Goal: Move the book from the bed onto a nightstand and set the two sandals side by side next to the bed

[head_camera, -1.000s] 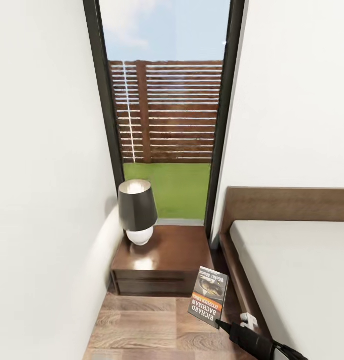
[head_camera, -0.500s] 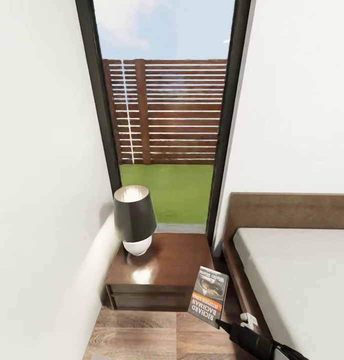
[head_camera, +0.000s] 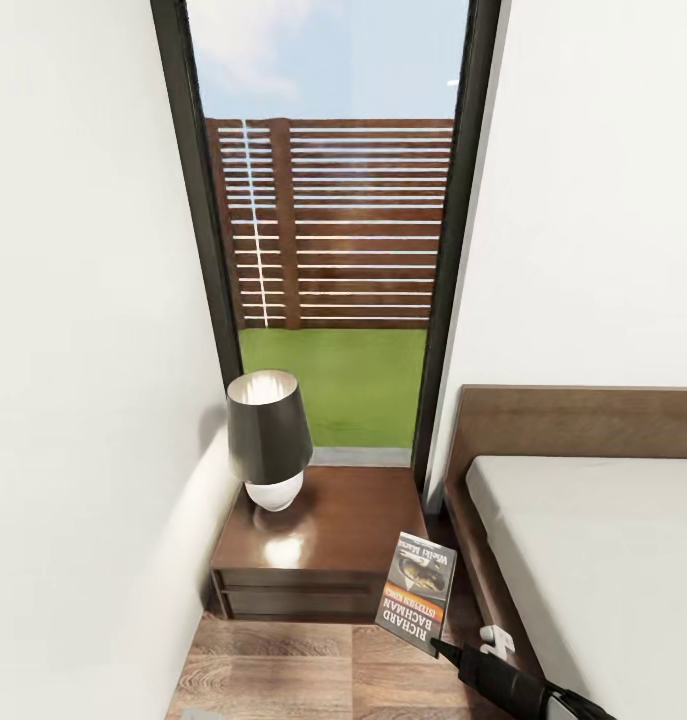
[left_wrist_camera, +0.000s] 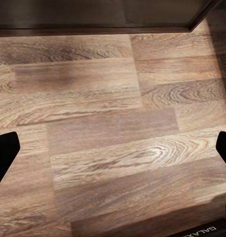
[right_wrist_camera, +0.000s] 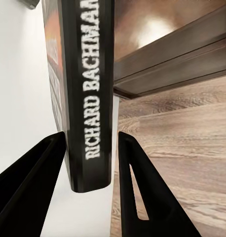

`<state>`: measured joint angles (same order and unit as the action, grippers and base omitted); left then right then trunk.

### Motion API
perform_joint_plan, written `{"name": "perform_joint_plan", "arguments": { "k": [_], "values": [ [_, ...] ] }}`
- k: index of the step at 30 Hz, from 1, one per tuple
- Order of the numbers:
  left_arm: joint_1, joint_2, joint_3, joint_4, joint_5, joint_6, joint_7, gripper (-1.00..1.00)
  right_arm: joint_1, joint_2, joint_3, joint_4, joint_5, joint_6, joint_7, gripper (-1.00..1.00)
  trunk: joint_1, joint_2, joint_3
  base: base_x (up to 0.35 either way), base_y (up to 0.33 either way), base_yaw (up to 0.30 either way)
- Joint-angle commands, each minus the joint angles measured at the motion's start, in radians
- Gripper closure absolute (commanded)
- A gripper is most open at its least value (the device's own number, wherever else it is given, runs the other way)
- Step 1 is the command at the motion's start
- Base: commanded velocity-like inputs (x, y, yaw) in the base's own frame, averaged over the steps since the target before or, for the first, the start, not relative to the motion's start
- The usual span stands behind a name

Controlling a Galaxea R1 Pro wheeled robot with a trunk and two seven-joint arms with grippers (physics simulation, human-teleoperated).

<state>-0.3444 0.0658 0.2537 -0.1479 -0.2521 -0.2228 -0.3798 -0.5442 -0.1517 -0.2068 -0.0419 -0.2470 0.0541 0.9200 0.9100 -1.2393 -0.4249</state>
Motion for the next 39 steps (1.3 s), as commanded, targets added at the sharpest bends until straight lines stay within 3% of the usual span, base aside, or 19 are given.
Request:
{"name": "perform_joint_plan", "arguments": {
  "k": [1, 10, 13, 14, 17, 18, 19, 21, 23, 25, 29, 33, 37, 39],
  "values": [
    [-0.001, 0.0, 0.009, 0.001, -0.01, -0.004, -0.003, -1.0, -0.001, 0.0, 0.0, 0.001, -0.006, 0.006, 0.003, 1.0, 0.0, -0.001, -0.001, 0.0, 0.0, 0.0],
    [-0.001, 0.001, 0.01, 0.0, -0.011, -0.005, -0.012, -1.0, -0.001, 0.0, 0.0, 0.0, -0.006, 0.006, 0.005, 1.0, 0.0, -0.001, -0.001, 0.0, 0.0, 0.0],
    [-0.001, 0.001, 0.008, -0.006, -0.012, -0.005, -0.043, -1.0, 0.0, 0.0, 0.0, 0.0, -0.006, 0.006, 0.006, 1.0, 0.0, -0.001, -0.001, 0.0, 0.0, 0.0],
    [-0.001, 0.001, 0.008, -0.012, -0.012, -0.005, -0.077, -1.0, -0.001, 0.0, 0.0, 0.0, -0.006, 0.006, 0.006, 1.0, 0.0, -0.001, -0.001, 0.0, 0.0, 0.0],
    [-0.007, 0.0, 0.008, -0.108, -0.01, 0.006, -0.299, -1.0, -0.001, -0.001, 0.0, 0.0, -0.006, 0.006, 0.006, 1.0, 0.0, -0.001, -0.001, 0.0, 0.0, 0.0],
    [-0.009, 0.0, 0.008, -0.133, -0.007, 0.012, -0.34, -1.0, -0.001, -0.001, 0.0, 0.0, -0.006, 0.006, 0.006, 1.0, 0.0, -0.001, -0.001, 0.0, 0.0, 0.0],
    [-0.01, -0.004, 0.008, -0.191, 0.002, 0.039, -0.416, -1.0, -0.001, -0.002, 0.0, 0.0, -0.006, 0.006, 0.006, 1.0, 0.0, -0.001, -0.001, 0.0, 0.0, 0.0],
    [-0.012, -0.023, 0.008, -0.32, 0.044, 0.17, -0.516, -1.0, -0.001, -0.003, 0.0, 0.0, -0.006, 0.006, 0.007, 1.0, 0.0, -0.001, -0.001, 0.0, 0.0, 0.0],
    [-0.013, -0.043, 0.007, -0.463, 0.103, 0.333, -0.556, -1.0, -0.001, -0.003, 0.0, 0.0, -0.006, 0.006, 0.006, 1.0, 0.0, -0.001, -0.001, 0.0, 0.0, 0.0],
    [-0.013, -0.059, 0.006, -0.595, 0.149, 0.437, -0.574, -1.0, 0.0, -0.003, 0.0, 0.0, -0.006, 0.006, 0.006, 1.0, 0.0, -0.001, -0.001, 0.0, 0.0, 0.0],
    [-0.014, -0.068, 0.006, -0.743, 0.202, 0.508, -0.593, -1.0, 0.0, -0.003, 0.0, 0.0, -0.006, 0.006, 0.006, 1.0, 0.0, -0.001, -0.001, 0.0, 0.0, 0.0],
    [-0.014, -0.067, 0.006, -0.86, 0.273, 0.617, -0.685, -1.0, -0.001, -0.003, 0.0, 0.0, -0.006, 0.006, 0.005, 1.0, 0.0, -0.001, -0.001, 0.0, 0.0, 0.0],
    [-0.015, -0.063, 0.007, -0.904, 0.295, 0.679, -0.813, -1.0, -0.001, -0.005, 0.0, -0.001, -0.006, 0.006, 0.005, 1.0, 0.0, -0.001, -0.001, 0.0, 0.0, 0.0],
    [-0.015, -0.059, 0.007, -0.906, 0.297, 0.683, -0.824, -1.0, -0.001, -0.007, 0.0, -0.001, -0.007, 0.006, 0.005, 1.0, 0.0, -0.001, -0.001, 0.0, 0.0, 0.0]
  ]
}}
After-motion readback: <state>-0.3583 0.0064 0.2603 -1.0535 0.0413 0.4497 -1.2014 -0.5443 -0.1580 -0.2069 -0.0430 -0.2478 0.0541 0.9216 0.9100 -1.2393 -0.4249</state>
